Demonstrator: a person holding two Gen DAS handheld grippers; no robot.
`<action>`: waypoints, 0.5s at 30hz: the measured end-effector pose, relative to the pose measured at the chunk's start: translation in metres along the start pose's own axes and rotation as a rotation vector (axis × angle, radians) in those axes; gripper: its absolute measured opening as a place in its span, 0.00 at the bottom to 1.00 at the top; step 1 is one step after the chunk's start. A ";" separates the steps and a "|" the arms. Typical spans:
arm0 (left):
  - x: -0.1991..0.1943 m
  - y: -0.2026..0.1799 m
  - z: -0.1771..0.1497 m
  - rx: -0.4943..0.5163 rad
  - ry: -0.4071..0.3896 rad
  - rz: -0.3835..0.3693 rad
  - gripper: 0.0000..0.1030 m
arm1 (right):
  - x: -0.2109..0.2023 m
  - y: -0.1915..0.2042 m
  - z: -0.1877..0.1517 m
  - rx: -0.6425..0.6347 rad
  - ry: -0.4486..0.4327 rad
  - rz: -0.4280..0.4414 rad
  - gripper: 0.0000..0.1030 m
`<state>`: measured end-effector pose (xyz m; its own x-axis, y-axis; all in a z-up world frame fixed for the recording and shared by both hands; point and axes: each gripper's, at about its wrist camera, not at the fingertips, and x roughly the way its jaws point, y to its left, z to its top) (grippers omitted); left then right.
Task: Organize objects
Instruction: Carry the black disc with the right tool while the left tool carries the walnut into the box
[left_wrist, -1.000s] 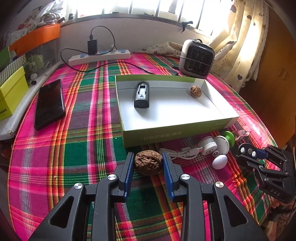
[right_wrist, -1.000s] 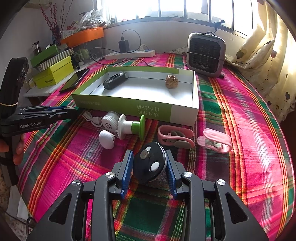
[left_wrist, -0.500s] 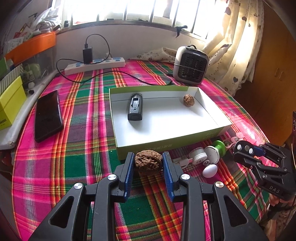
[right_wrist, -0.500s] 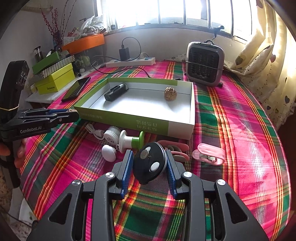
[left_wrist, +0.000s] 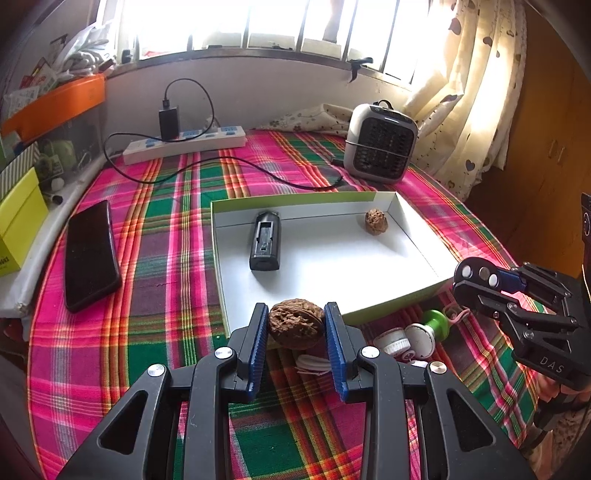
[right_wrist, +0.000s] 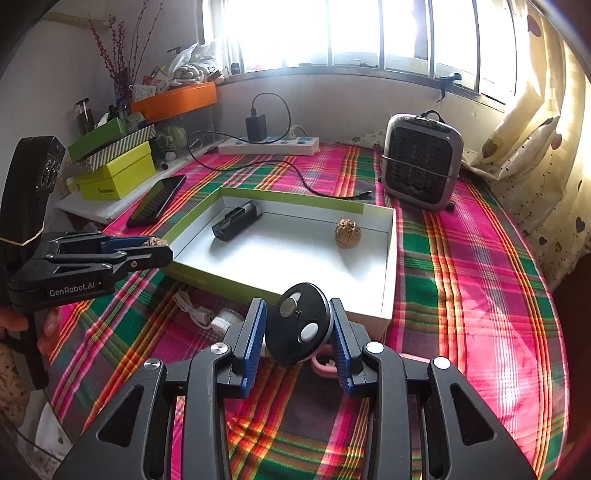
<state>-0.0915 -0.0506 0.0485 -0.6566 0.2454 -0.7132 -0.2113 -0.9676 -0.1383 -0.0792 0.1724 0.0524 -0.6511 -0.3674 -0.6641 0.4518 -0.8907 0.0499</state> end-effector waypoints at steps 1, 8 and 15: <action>0.002 0.000 0.001 -0.002 0.001 0.000 0.27 | 0.002 0.000 0.004 -0.003 0.000 0.005 0.34; 0.014 -0.001 0.009 -0.003 0.007 -0.003 0.27 | 0.024 0.000 0.028 -0.022 0.003 0.035 0.34; 0.024 0.003 0.015 -0.011 0.013 -0.002 0.27 | 0.047 0.002 0.047 -0.042 0.017 0.047 0.34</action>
<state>-0.1190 -0.0462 0.0415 -0.6468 0.2470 -0.7215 -0.2049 -0.9676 -0.1476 -0.1373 0.1411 0.0565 -0.6186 -0.4033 -0.6743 0.5069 -0.8606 0.0496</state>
